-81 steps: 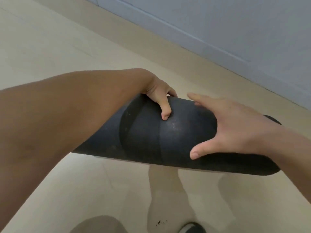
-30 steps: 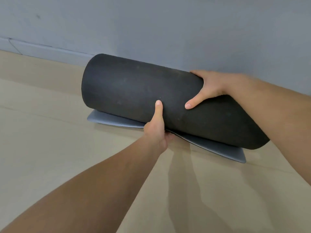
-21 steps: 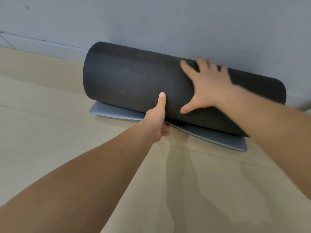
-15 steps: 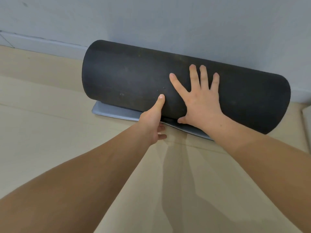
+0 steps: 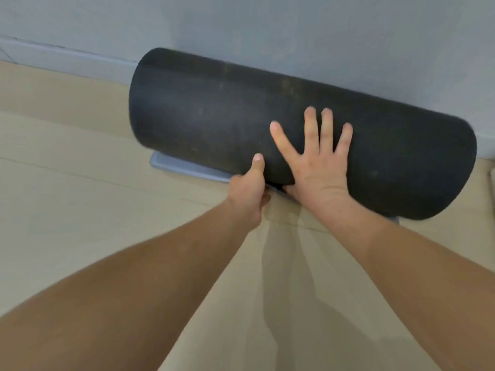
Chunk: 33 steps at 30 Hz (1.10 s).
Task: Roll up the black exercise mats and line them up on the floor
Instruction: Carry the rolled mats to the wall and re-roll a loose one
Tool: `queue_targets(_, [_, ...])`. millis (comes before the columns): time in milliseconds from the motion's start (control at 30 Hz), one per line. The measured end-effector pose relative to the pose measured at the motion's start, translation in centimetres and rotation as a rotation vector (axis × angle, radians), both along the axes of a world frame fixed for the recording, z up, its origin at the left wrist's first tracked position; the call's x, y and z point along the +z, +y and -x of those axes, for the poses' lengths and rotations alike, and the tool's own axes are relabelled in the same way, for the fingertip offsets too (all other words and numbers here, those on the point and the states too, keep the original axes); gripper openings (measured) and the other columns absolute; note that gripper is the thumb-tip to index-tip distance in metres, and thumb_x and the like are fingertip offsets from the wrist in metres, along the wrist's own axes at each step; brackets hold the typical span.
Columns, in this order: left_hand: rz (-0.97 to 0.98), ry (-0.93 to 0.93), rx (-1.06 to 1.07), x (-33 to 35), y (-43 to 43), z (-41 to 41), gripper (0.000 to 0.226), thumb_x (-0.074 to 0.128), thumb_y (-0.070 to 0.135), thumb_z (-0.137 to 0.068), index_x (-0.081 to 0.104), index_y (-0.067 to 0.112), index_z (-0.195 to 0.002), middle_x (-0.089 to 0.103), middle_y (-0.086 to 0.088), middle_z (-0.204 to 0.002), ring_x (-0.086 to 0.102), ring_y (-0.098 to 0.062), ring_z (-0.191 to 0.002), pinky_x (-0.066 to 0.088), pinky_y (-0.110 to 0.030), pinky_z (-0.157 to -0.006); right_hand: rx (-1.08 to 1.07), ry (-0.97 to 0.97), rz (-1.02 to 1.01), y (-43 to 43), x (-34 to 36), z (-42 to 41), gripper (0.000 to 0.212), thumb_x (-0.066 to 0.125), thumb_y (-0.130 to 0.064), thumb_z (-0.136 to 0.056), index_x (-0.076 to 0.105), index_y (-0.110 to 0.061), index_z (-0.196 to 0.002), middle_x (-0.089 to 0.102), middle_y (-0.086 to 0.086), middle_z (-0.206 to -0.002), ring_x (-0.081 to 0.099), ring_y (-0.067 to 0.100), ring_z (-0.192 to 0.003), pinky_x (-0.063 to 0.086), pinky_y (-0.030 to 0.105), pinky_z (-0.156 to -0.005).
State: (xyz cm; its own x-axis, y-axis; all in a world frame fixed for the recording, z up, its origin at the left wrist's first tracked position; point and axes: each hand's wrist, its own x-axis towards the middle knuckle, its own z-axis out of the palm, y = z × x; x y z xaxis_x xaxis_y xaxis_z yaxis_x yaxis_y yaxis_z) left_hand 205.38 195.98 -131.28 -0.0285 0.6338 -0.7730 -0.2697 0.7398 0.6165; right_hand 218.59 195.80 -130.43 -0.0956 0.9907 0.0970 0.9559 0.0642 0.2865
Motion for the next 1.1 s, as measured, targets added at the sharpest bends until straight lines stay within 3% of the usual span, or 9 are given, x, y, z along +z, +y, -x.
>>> queue_targets(200, [0.056, 0.141, -0.26, 0.5, 1.6, 0.4, 0.058, 0.055, 0.059, -0.105, 0.047, 0.016, -0.144, 0.057, -0.008, -0.126, 0.061, -0.032, -0.117, 0.056, -0.051, -0.103, -0.067, -0.071, 0.056, 1.3, -0.4, -0.6, 0.145, 0.084, -0.072, -0.07, -0.025, -0.042, -0.161, -0.011, 0.026, -0.171, -0.005, 0.053, -0.159, 0.01, 0.076, -0.122])
queue_targets(400, [0.05, 0.205, -0.285, 1.6, 1.0, 2.5, 0.054, 0.061, 0.051, -0.105, 0.051, 0.016, -0.145, 0.06, -0.008, -0.132, 0.063, -0.027, -0.117, 0.058, -0.044, -0.093, -0.135, -0.078, 0.102, 1.6, 1.4, 0.3, 0.147, 0.081, -0.075, -0.073, -0.034, -0.039, -0.159, -0.022, 0.026, -0.171, -0.016, 0.052, -0.158, 0.005, 0.076, -0.123])
queue_targets(500, [0.047, 0.221, -0.343, 1.8, -0.8, 5.1, 0.053, 0.062, 0.046, -0.106, 0.054, 0.011, -0.145, 0.063, -0.009, -0.13, 0.068, -0.026, -0.112, 0.061, -0.042, -0.086, -0.131, -0.052, 0.108, 0.0, 2.3, 1.7, 0.142, 0.077, -0.079, -0.073, -0.022, -0.034, -0.165, -0.022, 0.027, -0.171, -0.016, 0.052, -0.158, 0.004, 0.077, -0.122])
queue_targets(633, [0.017, 0.286, -0.382, 2.0, -2.6, 10.6, 0.047, 0.064, 0.041, -0.107, 0.057, 0.012, -0.142, 0.066, -0.008, -0.126, 0.071, -0.025, -0.105, 0.062, -0.042, -0.081, -0.001, -0.009, 0.177, -2.2, 4.4, 7.3, 0.093, 0.06, -0.062, -0.095, 0.014, -0.026, -0.168, -0.002, 0.023, -0.174, -0.005, 0.048, -0.16, 0.003, 0.076, -0.122])
queue_targets(733, [-0.001, 0.324, -0.381, 2.7, -3.9, 15.8, 0.037, 0.063, 0.039, -0.107, 0.063, 0.008, -0.127, 0.07, -0.008, -0.12, 0.074, -0.024, -0.102, 0.063, -0.046, -0.09, 0.164, 0.114, 0.314, -3.9, 6.0, 14.1, 0.055, 0.051, -0.055, -0.103, 0.049, -0.023, -0.147, 0.043, 0.012, -0.155, 0.037, 0.036, -0.147, 0.024, 0.061, -0.12])
queue_targets(800, [-0.025, 0.362, -0.393, 3.5, -5.0, 20.0, 0.034, 0.062, 0.035, -0.106, 0.067, 0.005, -0.122, 0.074, -0.009, -0.114, 0.075, -0.023, -0.095, 0.062, -0.042, -0.083, 0.24, 0.217, 0.433, -5.2, 7.0, 19.4, 0.042, 0.05, -0.053, -0.104, 0.057, -0.024, -0.134, 0.055, 0.004, -0.133, 0.055, 0.029, -0.123, 0.039, 0.044, -0.094])
queue_targets(867, [-0.046, 0.409, -0.414, 4.9, -6.7, 24.9, 0.027, 0.061, 0.028, -0.104, 0.069, 0.005, -0.115, 0.072, -0.011, -0.105, 0.073, -0.022, -0.088, 0.062, -0.039, -0.08, 0.261, 0.287, 0.572, -6.4, 8.2, 24.8, 0.035, 0.053, -0.053, -0.103, 0.057, -0.026, -0.125, 0.059, 0.0, -0.121, 0.06, 0.027, -0.108, 0.036, 0.038, -0.077])
queue_targets(967, [-0.049, 0.476, -0.414, 7.3, -10.3, 33.2, 0.029, 0.059, 0.034, -0.105, 0.07, 0.01, -0.116, 0.076, -0.01, -0.111, 0.076, -0.022, -0.098, 0.063, -0.04, -0.086, 0.295, 0.315, 0.668, -7.4, 9.7, 32.7, 0.032, 0.055, -0.052, -0.1, 0.055, -0.025, -0.118, 0.065, -0.003, -0.113, 0.061, 0.025, -0.097, 0.038, 0.036, -0.072])
queue_targets(1100, [-0.035, 0.504, -0.321, 10.0, -16.8, 44.6, 0.035, 0.057, 0.044, -0.108, 0.069, 0.014, -0.122, 0.071, -0.005, -0.118, 0.076, -0.021, -0.101, 0.063, -0.042, -0.09, 0.386, 0.309, 0.743, -9.5, 11.9, 43.3, 0.051, 0.058, -0.054, -0.098, 0.056, -0.027, -0.141, 0.063, -0.006, -0.134, 0.062, 0.023, -0.121, 0.045, 0.037, -0.084])
